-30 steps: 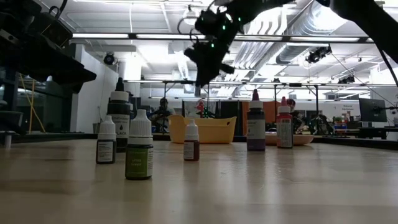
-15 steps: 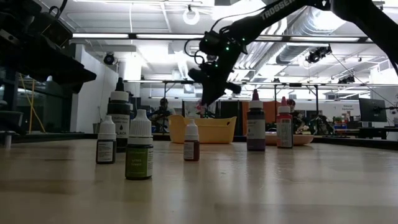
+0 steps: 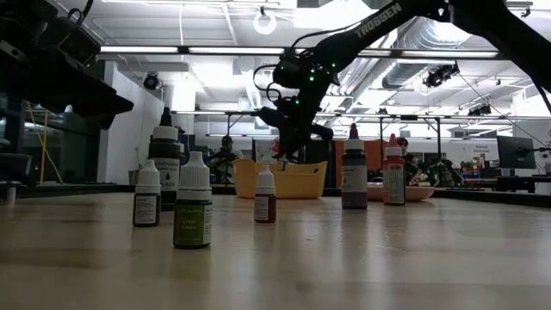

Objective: Pick & Place food coloring
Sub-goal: Put the small blue food coloring bottle into the yellow bin

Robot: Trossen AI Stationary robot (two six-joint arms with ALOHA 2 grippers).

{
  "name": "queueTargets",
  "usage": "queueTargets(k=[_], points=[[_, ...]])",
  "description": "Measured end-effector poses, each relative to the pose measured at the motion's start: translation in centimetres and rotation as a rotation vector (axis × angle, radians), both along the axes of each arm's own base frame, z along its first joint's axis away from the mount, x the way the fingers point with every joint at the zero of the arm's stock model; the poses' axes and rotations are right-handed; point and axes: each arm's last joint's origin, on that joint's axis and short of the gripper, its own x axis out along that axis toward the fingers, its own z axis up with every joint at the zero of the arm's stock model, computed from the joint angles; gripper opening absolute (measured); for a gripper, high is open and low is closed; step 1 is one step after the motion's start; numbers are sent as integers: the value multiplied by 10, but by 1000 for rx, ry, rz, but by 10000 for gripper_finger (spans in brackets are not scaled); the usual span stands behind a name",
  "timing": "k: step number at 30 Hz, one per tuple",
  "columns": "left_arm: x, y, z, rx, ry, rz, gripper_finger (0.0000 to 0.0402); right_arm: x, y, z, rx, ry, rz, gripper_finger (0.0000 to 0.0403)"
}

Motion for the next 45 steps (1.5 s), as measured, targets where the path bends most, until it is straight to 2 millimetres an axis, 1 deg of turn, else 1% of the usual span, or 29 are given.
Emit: queueTargets(k=[2,8,13,16,18,23,30,45], points=[[0,0,0,0,1,0,163,1,0,0,-10,3,-6,55],[0,0,0,0,0,0,163,11,-6,-12,48,64,3,55],[0,0,0,0,1,0,163,23,-13,-13,69,91,32,55],[0,0,0,0,0,0,163,25,-16,-14,76,111,36,55],[0,0,0,0,0,0,163,24,-17,-15,82,119,33,55],[0,0,0,0,0,0,163,16,-21,-29,122,165,28,55],[0,0,0,0,0,0,163,12,-25,-28,103,180,44,55],[0,0,0,0,0,0,163,12,-29,-27,92,156,61,55]])
